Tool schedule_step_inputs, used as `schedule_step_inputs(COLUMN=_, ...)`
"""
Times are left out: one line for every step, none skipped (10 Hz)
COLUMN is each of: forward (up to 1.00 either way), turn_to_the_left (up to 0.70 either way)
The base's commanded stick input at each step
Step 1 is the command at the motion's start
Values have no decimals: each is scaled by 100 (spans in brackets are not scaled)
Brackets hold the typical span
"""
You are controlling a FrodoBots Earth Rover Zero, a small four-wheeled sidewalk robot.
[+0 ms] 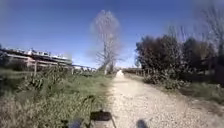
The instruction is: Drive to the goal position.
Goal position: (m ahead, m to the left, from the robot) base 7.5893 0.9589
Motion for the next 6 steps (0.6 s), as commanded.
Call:
schedule_step_inputs(forward=50, turn_to_the_left=0)
schedule_step_inputs(forward=50, turn_to_the_left=0)
schedule_step_inputs(forward=50, turn_to_the_left=0)
schedule_step_inputs(forward=50, turn_to_the_left=0)
schedule_step_inputs(forward=50, turn_to_the_left=0)
schedule_step_inputs(forward=50, turn_to_the_left=0)
